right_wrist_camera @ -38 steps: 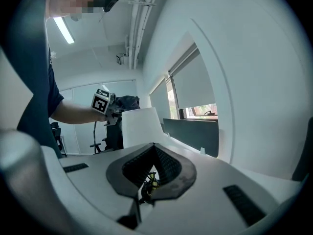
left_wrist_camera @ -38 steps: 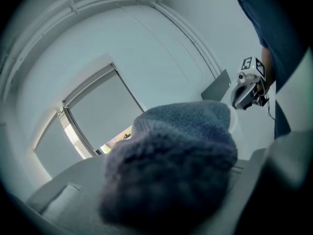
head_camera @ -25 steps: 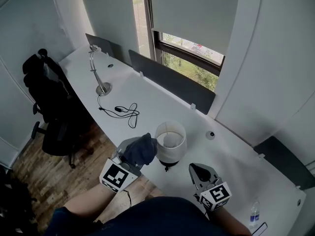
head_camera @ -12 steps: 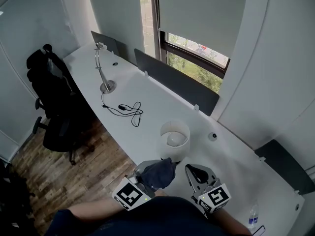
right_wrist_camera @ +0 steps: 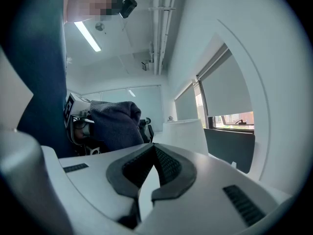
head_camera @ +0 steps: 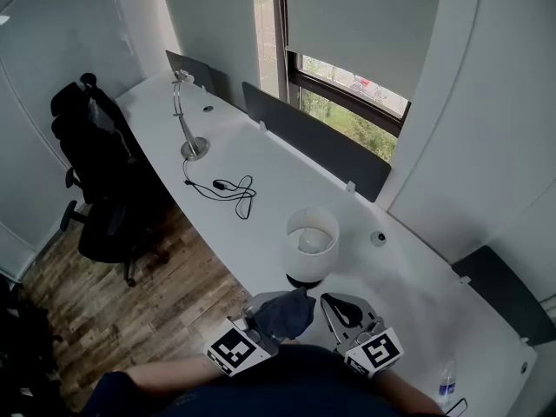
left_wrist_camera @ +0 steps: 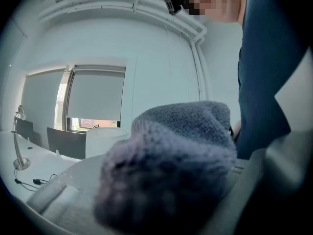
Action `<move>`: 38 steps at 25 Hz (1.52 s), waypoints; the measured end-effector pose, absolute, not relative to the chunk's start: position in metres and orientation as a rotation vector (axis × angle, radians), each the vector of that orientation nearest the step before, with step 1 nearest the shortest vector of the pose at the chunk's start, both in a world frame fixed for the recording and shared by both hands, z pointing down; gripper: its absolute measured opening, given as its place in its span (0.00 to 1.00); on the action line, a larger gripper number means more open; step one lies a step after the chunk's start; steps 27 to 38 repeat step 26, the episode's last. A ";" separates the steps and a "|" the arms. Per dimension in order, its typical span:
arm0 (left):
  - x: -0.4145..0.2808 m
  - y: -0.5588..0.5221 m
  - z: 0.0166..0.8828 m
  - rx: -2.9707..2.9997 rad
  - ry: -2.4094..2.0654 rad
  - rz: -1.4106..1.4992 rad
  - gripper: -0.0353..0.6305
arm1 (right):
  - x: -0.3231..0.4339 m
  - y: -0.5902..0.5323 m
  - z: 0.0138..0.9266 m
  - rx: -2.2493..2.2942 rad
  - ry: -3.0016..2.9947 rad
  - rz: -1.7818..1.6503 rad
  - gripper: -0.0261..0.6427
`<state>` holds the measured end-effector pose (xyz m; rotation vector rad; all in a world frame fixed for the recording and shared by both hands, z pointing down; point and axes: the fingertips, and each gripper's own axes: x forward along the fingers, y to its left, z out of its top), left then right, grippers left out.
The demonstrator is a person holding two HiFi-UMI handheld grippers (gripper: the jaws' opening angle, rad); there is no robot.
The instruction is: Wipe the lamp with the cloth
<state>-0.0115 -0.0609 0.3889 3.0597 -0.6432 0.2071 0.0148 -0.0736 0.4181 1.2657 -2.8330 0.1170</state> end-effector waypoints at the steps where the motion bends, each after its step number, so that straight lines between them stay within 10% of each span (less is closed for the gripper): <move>1: -0.011 -0.060 0.389 3.059 -0.643 0.207 0.12 | 0.014 -0.073 0.418 1.258 -2.835 0.118 0.04; 38: -0.010 -0.051 0.387 3.055 -0.654 0.180 0.12 | 0.017 -0.064 0.418 1.273 -2.832 0.123 0.04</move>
